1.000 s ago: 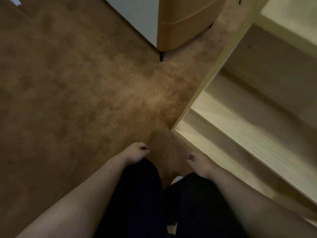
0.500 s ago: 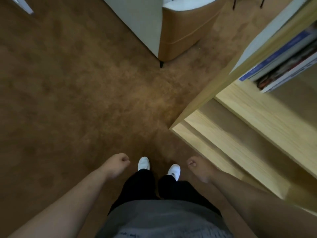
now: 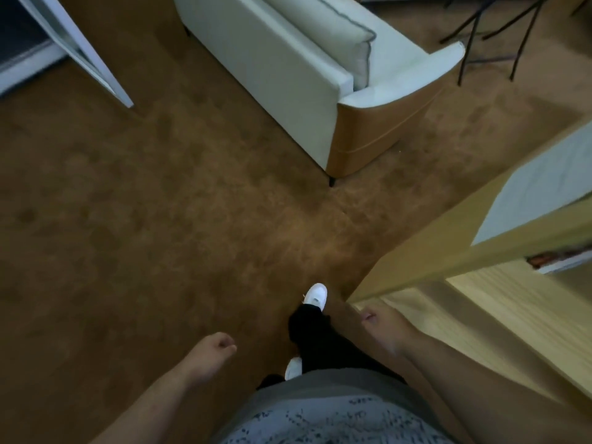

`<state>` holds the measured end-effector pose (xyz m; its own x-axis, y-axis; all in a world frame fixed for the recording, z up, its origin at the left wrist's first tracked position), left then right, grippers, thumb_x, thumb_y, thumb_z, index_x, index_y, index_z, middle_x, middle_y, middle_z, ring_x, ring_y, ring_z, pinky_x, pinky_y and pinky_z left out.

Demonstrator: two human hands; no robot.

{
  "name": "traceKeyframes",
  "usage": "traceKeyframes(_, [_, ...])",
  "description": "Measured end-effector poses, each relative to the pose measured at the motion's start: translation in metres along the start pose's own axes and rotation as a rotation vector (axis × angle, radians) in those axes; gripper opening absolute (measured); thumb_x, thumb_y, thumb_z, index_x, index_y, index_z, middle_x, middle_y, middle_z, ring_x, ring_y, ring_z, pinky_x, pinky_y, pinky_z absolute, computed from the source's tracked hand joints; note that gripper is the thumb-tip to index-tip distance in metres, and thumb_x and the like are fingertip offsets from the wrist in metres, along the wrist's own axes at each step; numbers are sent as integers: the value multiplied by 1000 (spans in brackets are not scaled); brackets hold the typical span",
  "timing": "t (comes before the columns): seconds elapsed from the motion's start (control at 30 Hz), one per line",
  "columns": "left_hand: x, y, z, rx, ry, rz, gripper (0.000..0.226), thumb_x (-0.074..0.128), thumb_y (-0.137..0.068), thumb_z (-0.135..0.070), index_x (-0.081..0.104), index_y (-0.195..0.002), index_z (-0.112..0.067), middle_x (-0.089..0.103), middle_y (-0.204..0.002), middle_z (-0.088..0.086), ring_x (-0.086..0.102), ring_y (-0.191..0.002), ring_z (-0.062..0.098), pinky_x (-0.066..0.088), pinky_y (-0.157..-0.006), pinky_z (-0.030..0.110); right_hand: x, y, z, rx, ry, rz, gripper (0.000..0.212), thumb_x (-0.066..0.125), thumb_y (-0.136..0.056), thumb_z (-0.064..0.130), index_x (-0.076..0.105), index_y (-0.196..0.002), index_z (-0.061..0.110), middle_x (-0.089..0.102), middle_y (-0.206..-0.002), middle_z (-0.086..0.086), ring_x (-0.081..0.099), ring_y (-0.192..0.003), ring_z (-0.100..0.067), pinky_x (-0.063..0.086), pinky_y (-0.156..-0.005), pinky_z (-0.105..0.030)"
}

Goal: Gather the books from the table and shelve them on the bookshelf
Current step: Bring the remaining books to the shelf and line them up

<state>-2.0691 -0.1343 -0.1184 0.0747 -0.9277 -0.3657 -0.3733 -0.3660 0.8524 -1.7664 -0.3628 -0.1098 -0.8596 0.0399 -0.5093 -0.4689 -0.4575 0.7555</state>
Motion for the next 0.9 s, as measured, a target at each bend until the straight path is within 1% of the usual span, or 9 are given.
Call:
traceKeyframes(0.07, [-21,-17,-21,-4,6,11,24,53,-101,-35,61,-119,-21,62,-119,-3,58,-109,12,46,-91,26,-12,-27,16,-4,-9,25,16,57,-94,16,70,-87,19,73,-93,-4,68,-94,-24,52,-86,-34])
traceKeyframes(0.17, [-56,-46,-58,-2,-66,10,26,54,-100,-35,64,-118,-20,62,-120,-1,58,-109,13,44,-91,26,-27,-67,39,1,-9,68,14,56,-95,15,67,-89,19,70,-91,-2,65,-89,-22,50,-79,-33])
traceKeyframes(0.33, [-104,-93,-131,48,-272,69,29,50,-101,-38,61,-122,-20,59,-119,-4,56,-108,13,44,-88,24,-60,-104,53,83,-219,-12,15,57,-97,13,69,-105,10,67,-93,-5,65,-93,-24,49,-80,-32])
traceKeyframes(0.43, [-127,-121,-179,97,-302,78,29,51,-101,-36,61,-123,-19,61,-120,-2,58,-103,11,45,-79,21,-73,-108,50,136,-295,-45,17,57,-98,13,70,-109,8,68,-97,-6,64,-93,-22,49,-79,-31])
traceKeyframes(0.57, [-148,-148,-239,160,-353,64,17,55,-99,-31,62,-110,-22,63,-117,0,58,-103,14,45,-87,27,-95,-112,44,193,-344,-63,19,57,-101,14,68,-116,8,66,-107,-6,60,-95,-17,43,-72,-26])
traceKeyframes(0.63, [-157,-162,-270,204,-396,69,12,56,-98,-28,63,-106,-22,65,-114,2,60,-102,15,46,-89,30,-107,-118,40,256,-451,-89,15,55,-102,12,67,-111,9,66,-103,-7,61,-92,-19,46,-71,-27])
traceKeyframes(0.77, [-174,-195,-330,287,-467,115,19,56,-98,-25,64,-114,-18,66,-116,3,61,-103,14,46,-82,23,-128,-132,40,347,-643,-177,9,58,-101,13,67,-102,15,66,-95,-4,61,-86,-19,48,-70,-29])
traceKeyframes(0.83, [-185,-212,-362,317,-523,145,23,56,-99,-24,64,-119,-16,65,-117,3,60,-106,15,47,-87,26,-141,-141,43,380,-673,-199,7,59,-101,14,66,-100,17,66,-96,-4,61,-86,-19,48,-71,-29])
traceKeyframes(0.9, [-197,-232,-393,344,-584,193,26,54,-100,-26,63,-122,-16,63,-119,1,60,-109,17,50,-92,30,-156,-152,45,416,-650,-225,8,59,-101,16,65,-107,14,65,-94,-2,61,-82,-15,48,-66,-26])
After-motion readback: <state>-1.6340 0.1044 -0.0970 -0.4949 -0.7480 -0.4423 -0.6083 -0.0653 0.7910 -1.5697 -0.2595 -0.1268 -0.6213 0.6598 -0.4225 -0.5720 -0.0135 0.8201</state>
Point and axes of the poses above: each hand's wrist, its own y-axis away from the middle knuckle, its own x-axis out of the palm, z = x × y, the point moved 9 cm from there along -y, towards the middle knuckle
